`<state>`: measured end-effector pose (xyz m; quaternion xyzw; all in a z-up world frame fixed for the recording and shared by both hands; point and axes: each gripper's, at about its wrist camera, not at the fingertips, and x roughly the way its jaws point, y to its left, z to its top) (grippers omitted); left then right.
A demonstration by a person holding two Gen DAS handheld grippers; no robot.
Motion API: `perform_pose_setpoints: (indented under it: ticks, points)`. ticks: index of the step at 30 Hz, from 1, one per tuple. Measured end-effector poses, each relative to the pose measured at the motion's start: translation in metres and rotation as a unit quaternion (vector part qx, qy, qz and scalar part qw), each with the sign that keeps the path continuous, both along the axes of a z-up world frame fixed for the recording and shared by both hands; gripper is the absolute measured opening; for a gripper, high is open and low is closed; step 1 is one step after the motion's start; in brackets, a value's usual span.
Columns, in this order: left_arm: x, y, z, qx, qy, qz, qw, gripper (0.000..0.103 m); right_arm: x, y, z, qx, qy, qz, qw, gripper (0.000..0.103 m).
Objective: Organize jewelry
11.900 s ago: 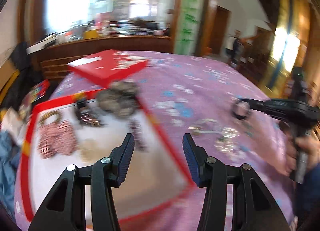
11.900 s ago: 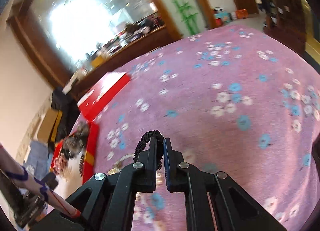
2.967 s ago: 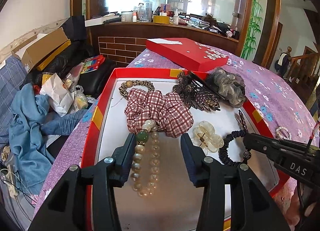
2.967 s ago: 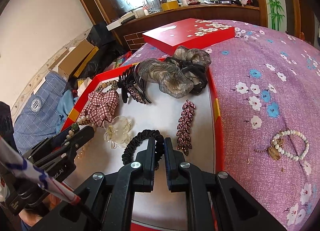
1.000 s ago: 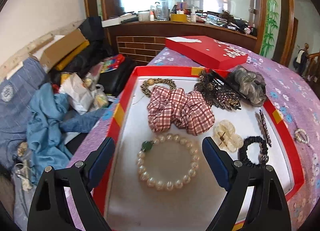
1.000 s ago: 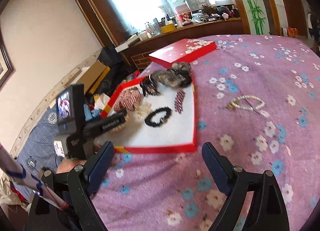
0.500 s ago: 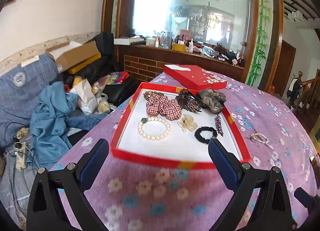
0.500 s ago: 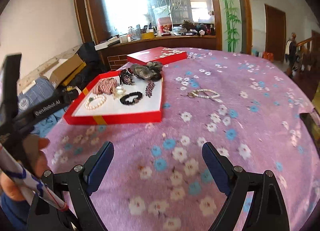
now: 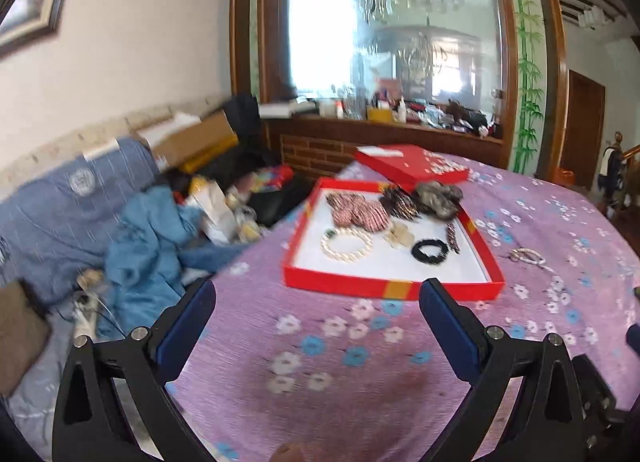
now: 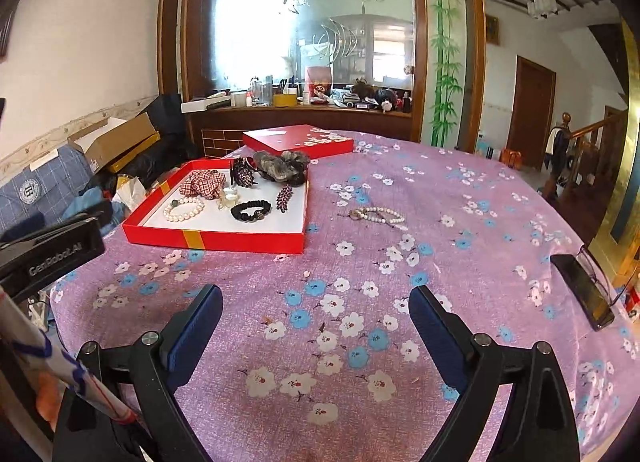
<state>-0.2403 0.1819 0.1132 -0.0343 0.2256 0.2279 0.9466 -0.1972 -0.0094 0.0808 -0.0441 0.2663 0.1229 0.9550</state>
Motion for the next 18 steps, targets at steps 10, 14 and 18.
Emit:
perform_pose_setpoints:
  ticks: [10, 14, 18]
  points:
    - [-0.012, 0.0, -0.006, 0.028, 0.028, 0.047, 0.9981, 0.101, -0.009, 0.002, 0.003, -0.009, -0.014, 0.001, 1.0, 0.1]
    - [-0.009, 0.0, -0.009, 0.029, 0.036, 0.04, 0.9981, 0.101, -0.007, 0.003, 0.001, -0.01, -0.009, -0.001, 1.0, 0.1]
    - [-0.009, -0.001, -0.01, 0.032, 0.038, 0.042, 0.9979, 0.101, -0.007, 0.006, 0.0, -0.016, -0.008, 0.001, 1.0, 0.1]
